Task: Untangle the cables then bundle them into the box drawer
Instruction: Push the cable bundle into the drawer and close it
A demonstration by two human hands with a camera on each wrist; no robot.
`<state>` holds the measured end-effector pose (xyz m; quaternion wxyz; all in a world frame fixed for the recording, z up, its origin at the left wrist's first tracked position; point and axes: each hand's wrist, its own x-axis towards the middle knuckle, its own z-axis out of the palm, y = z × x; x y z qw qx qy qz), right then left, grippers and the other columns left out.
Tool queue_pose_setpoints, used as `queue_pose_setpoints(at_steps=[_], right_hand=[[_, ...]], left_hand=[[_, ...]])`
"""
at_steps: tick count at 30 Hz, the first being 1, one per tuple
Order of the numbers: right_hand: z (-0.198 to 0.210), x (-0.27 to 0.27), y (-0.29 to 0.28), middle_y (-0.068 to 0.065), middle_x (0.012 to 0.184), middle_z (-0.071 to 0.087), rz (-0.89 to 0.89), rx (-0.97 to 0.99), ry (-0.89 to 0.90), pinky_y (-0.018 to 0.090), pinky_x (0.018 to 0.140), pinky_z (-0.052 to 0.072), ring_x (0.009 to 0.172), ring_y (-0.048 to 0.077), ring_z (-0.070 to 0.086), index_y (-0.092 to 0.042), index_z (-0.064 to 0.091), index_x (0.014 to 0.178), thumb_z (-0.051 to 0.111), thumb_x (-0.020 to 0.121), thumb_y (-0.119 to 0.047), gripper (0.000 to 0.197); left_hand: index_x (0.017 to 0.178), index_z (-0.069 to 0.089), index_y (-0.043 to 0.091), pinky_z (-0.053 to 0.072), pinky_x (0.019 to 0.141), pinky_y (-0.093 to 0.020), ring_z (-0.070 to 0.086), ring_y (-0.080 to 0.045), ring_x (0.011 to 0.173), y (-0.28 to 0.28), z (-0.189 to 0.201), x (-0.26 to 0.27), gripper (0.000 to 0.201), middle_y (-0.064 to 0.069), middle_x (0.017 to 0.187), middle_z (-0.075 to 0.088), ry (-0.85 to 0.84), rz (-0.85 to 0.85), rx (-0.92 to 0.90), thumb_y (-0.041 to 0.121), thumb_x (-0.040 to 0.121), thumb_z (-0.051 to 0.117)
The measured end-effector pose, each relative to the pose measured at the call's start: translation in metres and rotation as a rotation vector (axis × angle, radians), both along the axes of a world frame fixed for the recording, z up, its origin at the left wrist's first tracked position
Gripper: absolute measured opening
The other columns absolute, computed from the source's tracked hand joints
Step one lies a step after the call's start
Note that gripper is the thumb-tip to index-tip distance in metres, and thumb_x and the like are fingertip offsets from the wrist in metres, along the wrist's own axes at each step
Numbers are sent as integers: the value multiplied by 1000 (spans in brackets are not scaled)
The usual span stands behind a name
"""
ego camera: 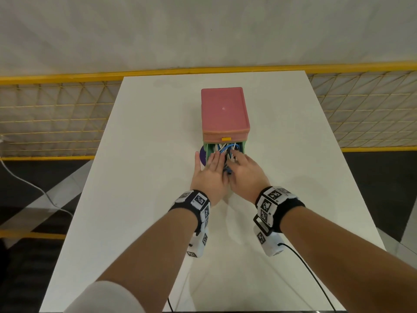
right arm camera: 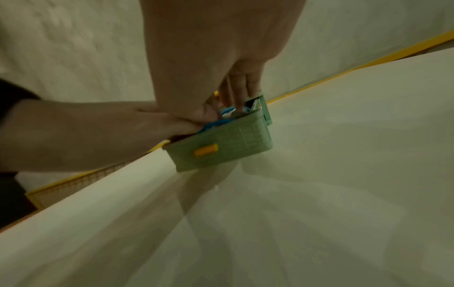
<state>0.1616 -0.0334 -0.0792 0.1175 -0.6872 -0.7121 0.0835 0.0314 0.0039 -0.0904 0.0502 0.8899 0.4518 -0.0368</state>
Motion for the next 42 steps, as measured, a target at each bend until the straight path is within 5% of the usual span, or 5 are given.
queue_pose_setpoints(at_steps=[5,18,22,36,42], right_hand=[[-14,-2,-5,17,159,2,141,-193,-100,38,122,3,148,30,5,-3,5,150,35,97,-14,61],[6,-4,5,17,159,-1,173,-325,-204,36,120,2,148,32,2,-2,-1,149,25,96,4,59],[11,-5,9,21,158,-3,191,-370,-266,40,120,8,147,35,3,1,-3,148,22,95,5,59],[21,7,37,16,157,18,161,-268,-167,36,117,20,145,31,20,-3,17,148,31,94,4,56],[0,2,26,12,90,62,54,5,-64,33,54,53,81,34,62,-3,69,92,71,70,3,23]], left_hand=[[155,-3,15,-23,111,-55,-10,-25,150,0,-6,-14,67,1,163,-1,62,-24,-11,42,94,6],[152,23,22,-21,114,-52,-5,-18,150,22,-1,-32,58,4,163,9,-255,-92,-103,24,94,27],[136,51,11,17,120,-50,34,-22,140,58,26,-21,53,-8,148,40,-659,7,48,-2,86,42],[152,25,14,7,119,-23,11,-15,149,95,56,10,65,-2,161,18,-435,21,-187,-10,92,37],[153,23,14,6,118,-21,9,-14,149,92,56,10,65,-1,162,15,-423,20,-206,-8,92,38]])
